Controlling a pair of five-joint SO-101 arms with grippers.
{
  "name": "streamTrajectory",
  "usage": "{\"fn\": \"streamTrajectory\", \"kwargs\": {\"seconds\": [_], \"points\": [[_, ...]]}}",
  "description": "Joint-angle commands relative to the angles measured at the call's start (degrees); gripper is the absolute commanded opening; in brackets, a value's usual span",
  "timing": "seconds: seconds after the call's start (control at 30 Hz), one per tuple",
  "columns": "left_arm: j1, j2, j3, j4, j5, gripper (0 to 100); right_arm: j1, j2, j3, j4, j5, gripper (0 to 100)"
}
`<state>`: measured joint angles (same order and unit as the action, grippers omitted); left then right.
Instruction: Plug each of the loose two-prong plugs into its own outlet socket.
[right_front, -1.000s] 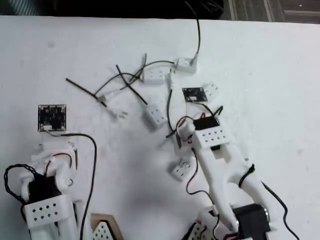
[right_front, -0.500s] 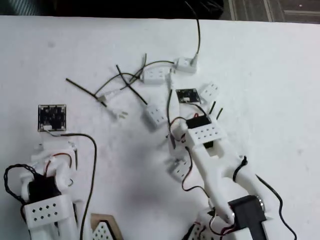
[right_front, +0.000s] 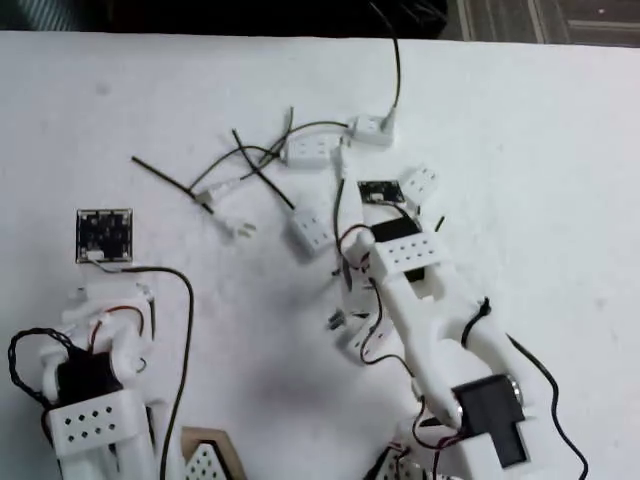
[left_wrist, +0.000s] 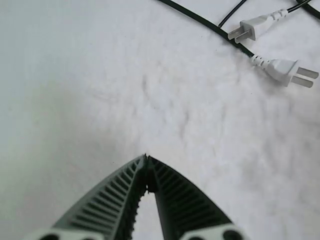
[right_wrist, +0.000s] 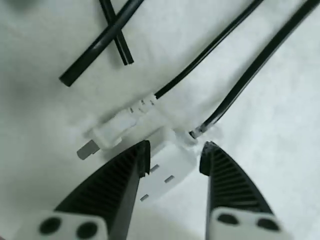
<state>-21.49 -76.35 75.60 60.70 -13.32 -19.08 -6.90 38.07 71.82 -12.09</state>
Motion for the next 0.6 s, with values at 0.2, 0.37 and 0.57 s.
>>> {"fn": "streamTrajectory", "kwargs": {"seconds": [0.2,0.37,0.57], "points": [[-0.4,-0.4,-0.26,-0.88,-0.53,2,-0.75,0.4,-5.27,-2.07,-2.99,14.0],[-0.4,-0.4,-0.26,-0.97,-0.53,2,-1.8,0.4,-9.85,1.19,-7.38,14.0],[-0.4,-0.4,-0.26,-0.97,-0.53,2,-5.23,1.01,-10.55,1.71,-13.36,14.1]]}}
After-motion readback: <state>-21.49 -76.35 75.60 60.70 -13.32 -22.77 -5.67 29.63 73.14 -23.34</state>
